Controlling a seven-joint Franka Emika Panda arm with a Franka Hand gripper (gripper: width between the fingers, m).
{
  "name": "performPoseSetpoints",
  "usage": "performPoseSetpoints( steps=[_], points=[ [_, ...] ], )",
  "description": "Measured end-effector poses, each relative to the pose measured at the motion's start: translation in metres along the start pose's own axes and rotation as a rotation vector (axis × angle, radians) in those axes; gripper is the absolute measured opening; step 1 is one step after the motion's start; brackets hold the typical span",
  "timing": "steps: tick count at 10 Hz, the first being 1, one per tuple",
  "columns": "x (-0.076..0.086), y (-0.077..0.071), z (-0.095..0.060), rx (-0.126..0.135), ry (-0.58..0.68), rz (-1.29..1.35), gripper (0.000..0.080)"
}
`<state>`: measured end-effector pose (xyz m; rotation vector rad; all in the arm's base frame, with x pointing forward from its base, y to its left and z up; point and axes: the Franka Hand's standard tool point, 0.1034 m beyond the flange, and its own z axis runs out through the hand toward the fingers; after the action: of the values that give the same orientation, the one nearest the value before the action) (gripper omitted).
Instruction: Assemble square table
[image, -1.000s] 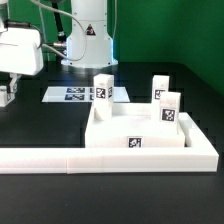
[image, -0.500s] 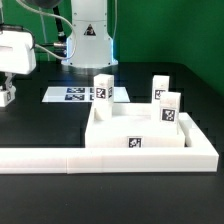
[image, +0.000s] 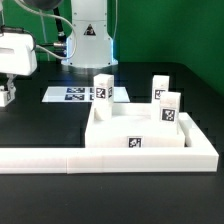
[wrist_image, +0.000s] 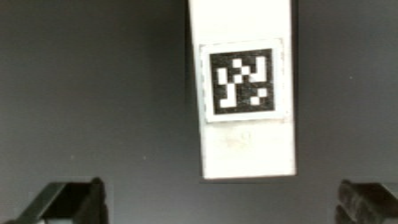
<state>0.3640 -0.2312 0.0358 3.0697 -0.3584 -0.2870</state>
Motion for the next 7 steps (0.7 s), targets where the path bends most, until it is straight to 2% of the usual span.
performPoseSetpoints(
  steps=[1,2,3,7],
  points=[
    [-0.005,-0.005,0.003,0.03,-0.084,0.009,0.0649],
    [-0.002,-0.006,0.004,0.036,-0.115,0.004,0.0649],
    [-0.004,-0.009,0.007,0.054,-0.18,0.007,0.0649],
    [-0.011,-0.009,0.018,0.07,-0.454,-0.01,0.0649]
  ],
)
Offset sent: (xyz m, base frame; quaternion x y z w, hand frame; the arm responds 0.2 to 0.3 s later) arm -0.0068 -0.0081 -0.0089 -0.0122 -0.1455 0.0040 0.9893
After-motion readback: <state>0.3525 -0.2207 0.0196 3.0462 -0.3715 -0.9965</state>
